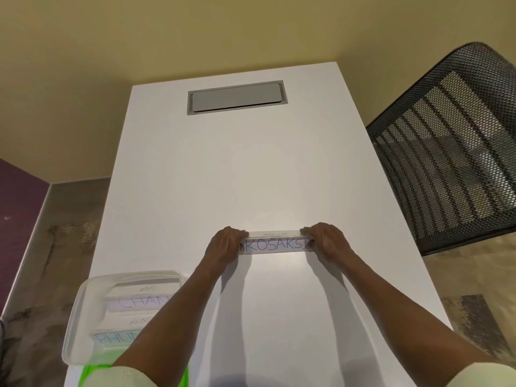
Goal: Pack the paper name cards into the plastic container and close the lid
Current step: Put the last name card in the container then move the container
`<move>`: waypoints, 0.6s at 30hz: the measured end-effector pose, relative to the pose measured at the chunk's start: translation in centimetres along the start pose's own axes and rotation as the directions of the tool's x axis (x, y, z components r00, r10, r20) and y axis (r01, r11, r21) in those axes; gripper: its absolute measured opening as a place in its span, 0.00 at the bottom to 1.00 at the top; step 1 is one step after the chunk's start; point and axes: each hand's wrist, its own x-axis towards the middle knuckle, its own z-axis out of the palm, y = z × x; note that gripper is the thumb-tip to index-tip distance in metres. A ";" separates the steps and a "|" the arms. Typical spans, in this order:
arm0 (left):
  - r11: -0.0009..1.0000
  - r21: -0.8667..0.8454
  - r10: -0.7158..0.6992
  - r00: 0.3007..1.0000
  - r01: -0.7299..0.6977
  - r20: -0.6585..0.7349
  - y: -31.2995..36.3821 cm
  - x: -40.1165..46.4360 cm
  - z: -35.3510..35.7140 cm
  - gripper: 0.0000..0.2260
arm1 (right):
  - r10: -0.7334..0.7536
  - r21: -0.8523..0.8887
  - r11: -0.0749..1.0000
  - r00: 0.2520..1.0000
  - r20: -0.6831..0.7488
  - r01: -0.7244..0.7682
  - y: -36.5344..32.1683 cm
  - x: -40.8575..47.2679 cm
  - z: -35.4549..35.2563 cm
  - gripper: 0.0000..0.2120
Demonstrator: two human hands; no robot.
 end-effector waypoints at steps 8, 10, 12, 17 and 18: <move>0.998 -0.017 -0.060 0.998 0.061 0.013 -0.2 -0.4 -0.7 0.16 | 0.031 0.102 0.994 0.998 -0.048 -0.026 -0.8 -0.5 -0.7 0.14; 0.998 -0.015 -0.061 0.998 0.061 -0.002 -0.1 -0.6 -1.4 0.17 | 0.010 0.075 0.997 0.999 -0.039 -0.007 -1.3 -0.8 -1.1 0.14; 0.998 -0.011 -0.054 0.998 0.054 -0.023 0.0 -0.9 -2.2 0.17 | -0.005 0.055 0.998 0.999 -0.039 0.007 -1.9 -1.0 -1.8 0.14; 0.999 0.013 -0.034 0.997 0.035 -0.074 0.1 -2.5 -4.7 0.20 | -0.058 -0.003 0.998 0.995 -0.081 0.058 -3.7 -1.9 -3.1 0.15; 0.999 0.022 -0.031 0.996 0.033 -0.085 0.1 -2.9 -5.1 0.20 | -0.070 -0.013 0.998 0.994 -0.089 0.069 -4.1 -2.1 -3.4 0.15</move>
